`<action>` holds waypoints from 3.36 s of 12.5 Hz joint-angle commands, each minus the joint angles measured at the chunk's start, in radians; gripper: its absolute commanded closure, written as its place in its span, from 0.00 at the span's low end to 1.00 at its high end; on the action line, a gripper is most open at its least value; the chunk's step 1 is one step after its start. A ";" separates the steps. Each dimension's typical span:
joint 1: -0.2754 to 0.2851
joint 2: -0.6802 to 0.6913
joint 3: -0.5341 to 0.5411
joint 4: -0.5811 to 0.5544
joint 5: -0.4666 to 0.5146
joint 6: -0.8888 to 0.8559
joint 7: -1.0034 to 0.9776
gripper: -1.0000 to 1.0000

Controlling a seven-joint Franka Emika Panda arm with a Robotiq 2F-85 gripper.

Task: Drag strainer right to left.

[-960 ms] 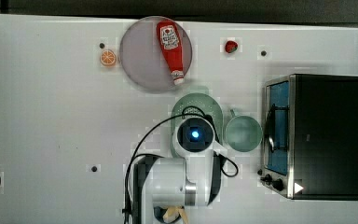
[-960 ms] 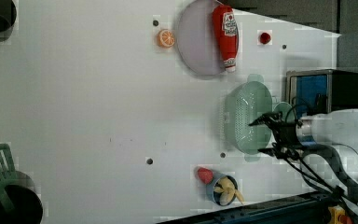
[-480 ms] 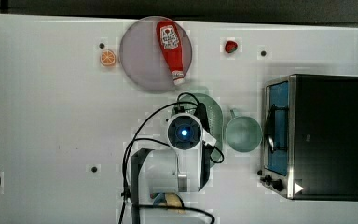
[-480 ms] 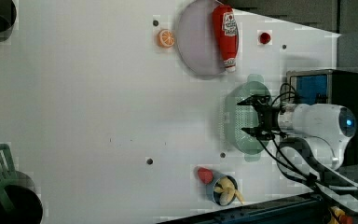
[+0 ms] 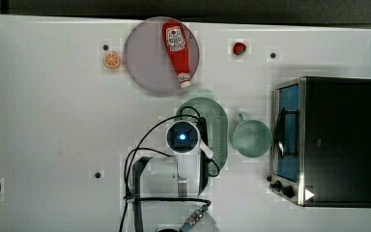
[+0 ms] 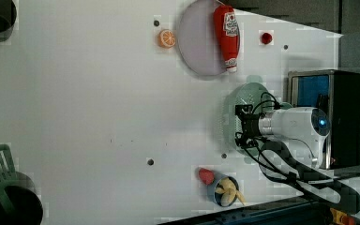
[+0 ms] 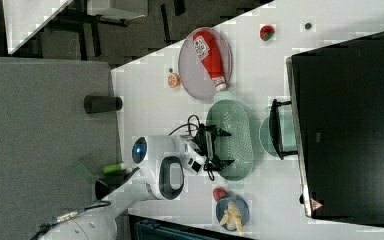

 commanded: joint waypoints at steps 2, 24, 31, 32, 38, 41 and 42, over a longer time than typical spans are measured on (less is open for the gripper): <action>0.085 -0.033 -0.011 0.005 -0.007 0.020 0.133 0.00; 0.445 0.104 -0.008 0.242 0.000 -0.110 0.431 0.00; 0.512 0.173 0.019 0.375 0.099 -0.153 0.482 0.00; 0.522 0.183 0.022 0.394 0.117 -0.160 0.495 0.00; 0.583 0.234 0.030 0.482 0.155 -0.177 0.533 0.00; 0.611 0.255 0.033 0.520 0.160 -0.177 0.591 0.00; 0.620 0.262 0.035 0.532 0.160 -0.176 0.613 0.00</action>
